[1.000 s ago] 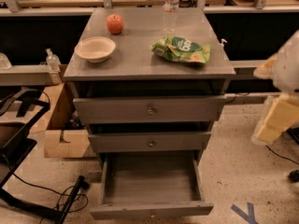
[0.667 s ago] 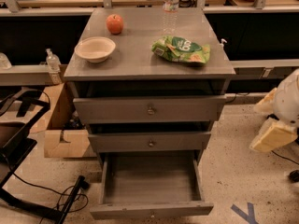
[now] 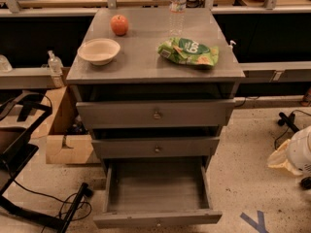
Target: Close bottom drawer
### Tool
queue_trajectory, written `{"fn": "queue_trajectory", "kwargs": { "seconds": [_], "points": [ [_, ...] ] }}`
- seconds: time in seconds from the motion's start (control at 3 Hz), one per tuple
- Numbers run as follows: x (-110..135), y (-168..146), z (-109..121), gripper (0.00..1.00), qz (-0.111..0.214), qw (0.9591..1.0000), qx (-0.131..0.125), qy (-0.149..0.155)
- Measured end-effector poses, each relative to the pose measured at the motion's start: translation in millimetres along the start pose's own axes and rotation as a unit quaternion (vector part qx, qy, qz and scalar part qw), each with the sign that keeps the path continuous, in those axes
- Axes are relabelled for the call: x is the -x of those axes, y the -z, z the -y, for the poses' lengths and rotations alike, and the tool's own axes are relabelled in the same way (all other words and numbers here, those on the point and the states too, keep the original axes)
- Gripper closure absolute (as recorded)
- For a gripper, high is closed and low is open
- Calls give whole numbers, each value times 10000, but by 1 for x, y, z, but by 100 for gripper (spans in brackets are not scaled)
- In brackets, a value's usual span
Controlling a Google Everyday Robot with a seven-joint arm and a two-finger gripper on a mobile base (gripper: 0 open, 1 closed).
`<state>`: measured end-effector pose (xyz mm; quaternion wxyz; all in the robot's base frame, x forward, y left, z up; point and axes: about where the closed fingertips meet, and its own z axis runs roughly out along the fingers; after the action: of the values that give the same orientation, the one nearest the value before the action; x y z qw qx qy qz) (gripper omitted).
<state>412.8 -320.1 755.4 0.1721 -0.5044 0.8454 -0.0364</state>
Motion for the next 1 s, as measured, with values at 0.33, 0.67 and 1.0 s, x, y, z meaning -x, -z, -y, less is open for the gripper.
{"fn": "queue_trajectory", "kwargs": {
  "seconds": [0.33, 0.67, 1.0],
  "points": [
    [1, -2, 1, 100, 17, 10000, -26, 1],
    [4, -12, -6, 100, 18, 10000, 28, 37],
    [2, -68, -37, 100, 201, 9991, 364, -106]
  ]
}}
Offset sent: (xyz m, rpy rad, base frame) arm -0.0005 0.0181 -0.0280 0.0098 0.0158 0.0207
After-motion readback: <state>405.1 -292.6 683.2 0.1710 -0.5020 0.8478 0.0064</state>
